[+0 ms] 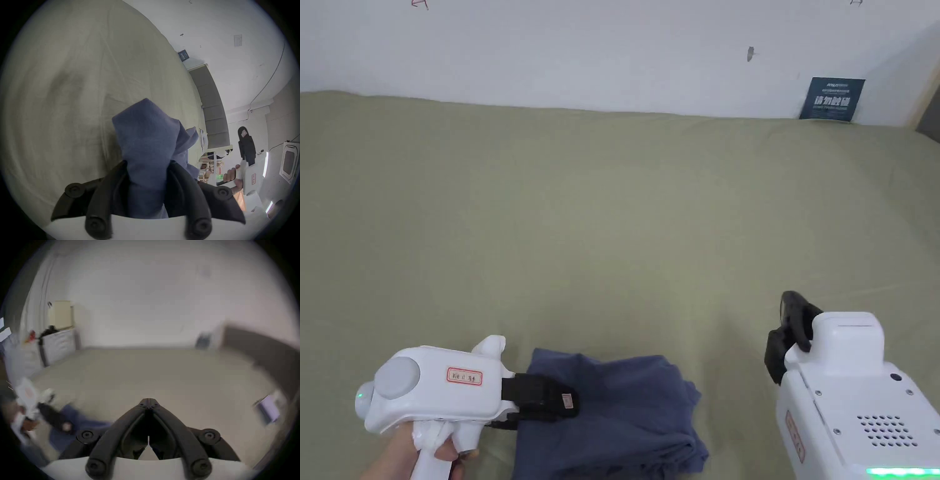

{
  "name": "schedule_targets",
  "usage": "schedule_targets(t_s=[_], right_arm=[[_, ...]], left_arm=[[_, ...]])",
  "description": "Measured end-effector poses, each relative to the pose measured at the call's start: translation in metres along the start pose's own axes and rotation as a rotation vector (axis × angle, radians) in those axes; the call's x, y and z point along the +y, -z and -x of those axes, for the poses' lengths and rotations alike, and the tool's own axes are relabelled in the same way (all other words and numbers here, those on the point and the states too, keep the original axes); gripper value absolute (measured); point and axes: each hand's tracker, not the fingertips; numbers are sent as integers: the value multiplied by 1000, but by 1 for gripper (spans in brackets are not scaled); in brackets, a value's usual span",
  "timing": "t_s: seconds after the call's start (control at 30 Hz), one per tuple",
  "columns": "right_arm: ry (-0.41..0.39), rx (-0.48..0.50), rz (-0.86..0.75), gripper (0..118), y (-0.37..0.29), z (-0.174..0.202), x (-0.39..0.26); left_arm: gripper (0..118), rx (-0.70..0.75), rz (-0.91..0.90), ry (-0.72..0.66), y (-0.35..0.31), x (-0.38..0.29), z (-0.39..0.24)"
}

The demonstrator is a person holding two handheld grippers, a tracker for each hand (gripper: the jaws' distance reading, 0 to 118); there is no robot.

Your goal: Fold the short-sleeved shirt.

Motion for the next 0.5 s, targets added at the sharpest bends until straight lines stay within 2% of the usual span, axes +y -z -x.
schedule_targets(t_s=[0.3, 0.5], right_arm=[[53, -6, -2, 0, 0, -4, 9], [41, 47, 6, 0, 3, 21, 13]], left_arm=[[29, 20, 9, 47, -7, 3, -16], [29, 33, 5, 52, -38, 9, -6]])
